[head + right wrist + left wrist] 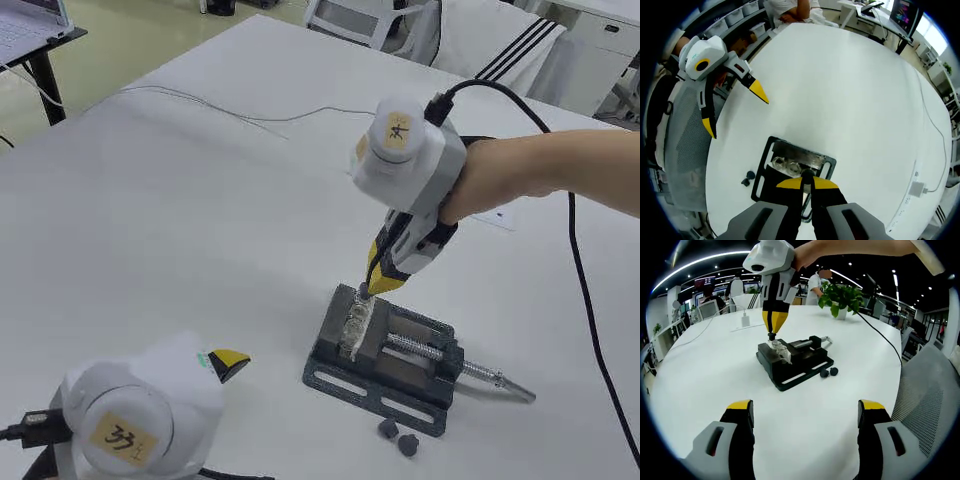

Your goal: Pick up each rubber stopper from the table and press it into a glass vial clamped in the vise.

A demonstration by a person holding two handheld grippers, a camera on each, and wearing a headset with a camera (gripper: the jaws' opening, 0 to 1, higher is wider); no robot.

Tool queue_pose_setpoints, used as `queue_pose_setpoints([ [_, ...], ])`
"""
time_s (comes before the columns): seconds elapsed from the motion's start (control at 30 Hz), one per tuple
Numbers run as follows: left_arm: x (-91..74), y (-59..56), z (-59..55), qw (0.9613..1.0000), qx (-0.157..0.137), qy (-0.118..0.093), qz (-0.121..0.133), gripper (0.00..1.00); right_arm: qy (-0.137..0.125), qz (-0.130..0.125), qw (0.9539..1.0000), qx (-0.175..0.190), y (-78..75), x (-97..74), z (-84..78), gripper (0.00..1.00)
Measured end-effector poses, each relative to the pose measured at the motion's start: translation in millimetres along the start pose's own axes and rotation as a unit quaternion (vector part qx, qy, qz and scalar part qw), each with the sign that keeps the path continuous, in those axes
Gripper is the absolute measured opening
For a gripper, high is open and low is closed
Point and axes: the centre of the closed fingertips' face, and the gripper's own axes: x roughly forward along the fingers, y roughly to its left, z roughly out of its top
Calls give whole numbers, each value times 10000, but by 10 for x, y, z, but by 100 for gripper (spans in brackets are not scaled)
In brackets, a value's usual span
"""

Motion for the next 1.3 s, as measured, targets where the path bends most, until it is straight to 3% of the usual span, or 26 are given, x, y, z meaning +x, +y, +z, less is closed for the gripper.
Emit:
queue_pose_setpoints([
  [0.3, 33, -11, -32, 10000, -37, 21, -43, 84, -4, -67, 9995, 310, 45, 3, 30, 0],
  [0.43, 59, 1, -22, 10000, -55, 0, -53, 84, 38, -108, 9996, 267, 26, 14, 41, 0],
  [0.63, 77, 20, 7, 10000, -70, -37, -50, 84, -5, -71, 9987, 502, 1, 21, 41, 0],
  [1.1, 114, 69, 46, 9998, -143, -115, 3, 84, 259, 4, 9983, 522, 56, 35, 43, 0],
  [1.3, 139, 75, 42, 9998, -173, -114, -5, 83, 75, 39, 9973, 734, 9, 45, 27, 0],
])
